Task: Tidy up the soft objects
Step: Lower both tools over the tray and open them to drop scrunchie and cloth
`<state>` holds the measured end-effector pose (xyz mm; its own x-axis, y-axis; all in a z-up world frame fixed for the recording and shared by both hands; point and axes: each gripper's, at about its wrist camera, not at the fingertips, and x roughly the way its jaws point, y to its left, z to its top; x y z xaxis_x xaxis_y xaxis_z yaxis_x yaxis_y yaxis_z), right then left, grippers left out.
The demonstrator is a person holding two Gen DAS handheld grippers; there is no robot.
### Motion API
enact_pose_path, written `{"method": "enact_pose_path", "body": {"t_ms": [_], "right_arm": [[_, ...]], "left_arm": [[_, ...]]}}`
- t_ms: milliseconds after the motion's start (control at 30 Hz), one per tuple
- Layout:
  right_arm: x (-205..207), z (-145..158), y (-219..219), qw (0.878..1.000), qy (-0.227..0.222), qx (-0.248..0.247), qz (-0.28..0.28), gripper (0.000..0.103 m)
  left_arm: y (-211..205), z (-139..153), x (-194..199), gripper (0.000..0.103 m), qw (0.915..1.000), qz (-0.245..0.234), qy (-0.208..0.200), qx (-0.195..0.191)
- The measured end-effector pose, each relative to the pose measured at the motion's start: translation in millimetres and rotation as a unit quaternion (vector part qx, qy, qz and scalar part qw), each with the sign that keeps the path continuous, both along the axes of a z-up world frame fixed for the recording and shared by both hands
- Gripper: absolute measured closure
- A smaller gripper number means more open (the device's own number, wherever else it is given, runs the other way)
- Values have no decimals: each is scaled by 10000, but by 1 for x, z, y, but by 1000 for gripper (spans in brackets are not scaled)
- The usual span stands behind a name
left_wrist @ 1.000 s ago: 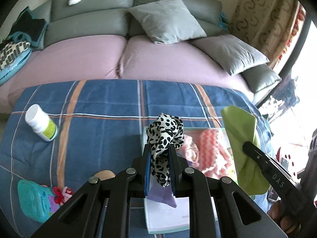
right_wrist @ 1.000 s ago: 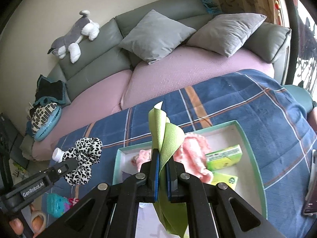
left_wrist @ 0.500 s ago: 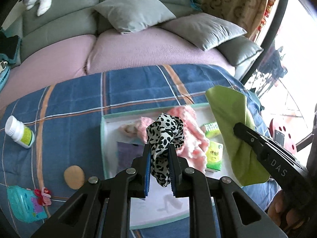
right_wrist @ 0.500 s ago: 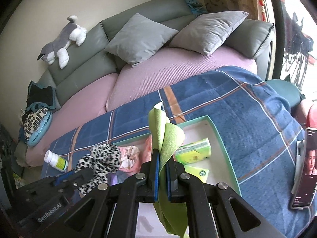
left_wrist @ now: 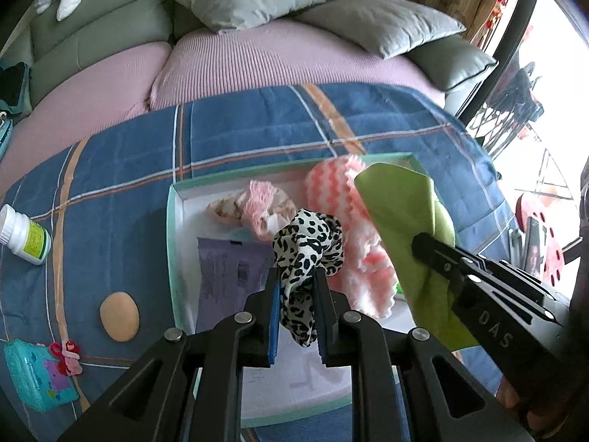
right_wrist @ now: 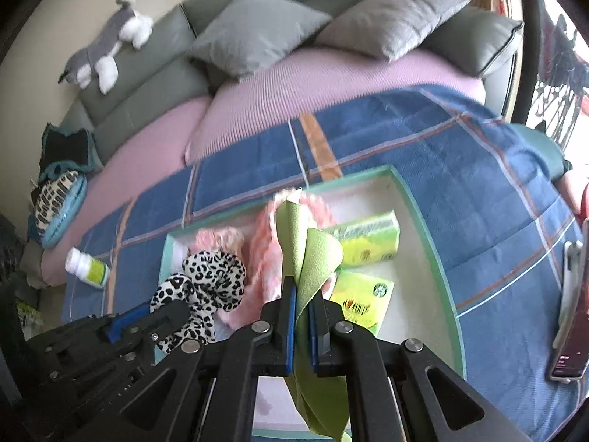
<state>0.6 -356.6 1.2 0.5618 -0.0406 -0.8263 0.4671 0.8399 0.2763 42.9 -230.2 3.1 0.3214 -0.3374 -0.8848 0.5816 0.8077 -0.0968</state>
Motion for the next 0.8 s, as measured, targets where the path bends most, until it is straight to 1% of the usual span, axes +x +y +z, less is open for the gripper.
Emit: {"method": "enact_pose_path", "body": {"t_ms": [167,433,800], "right_arm": [[4,-17,1,9994,352,60,36,96],[8,-30,2,9975,691,101,99,94],[11,-36,5,9954,938,58,199,93]], "left_arm": [[-5,-11,0,86,9999,-31,85,140],[-10,-25,0,86,9991,-98,205,349],[-15,-36,-2,86,9979,-175,288,554]]}}
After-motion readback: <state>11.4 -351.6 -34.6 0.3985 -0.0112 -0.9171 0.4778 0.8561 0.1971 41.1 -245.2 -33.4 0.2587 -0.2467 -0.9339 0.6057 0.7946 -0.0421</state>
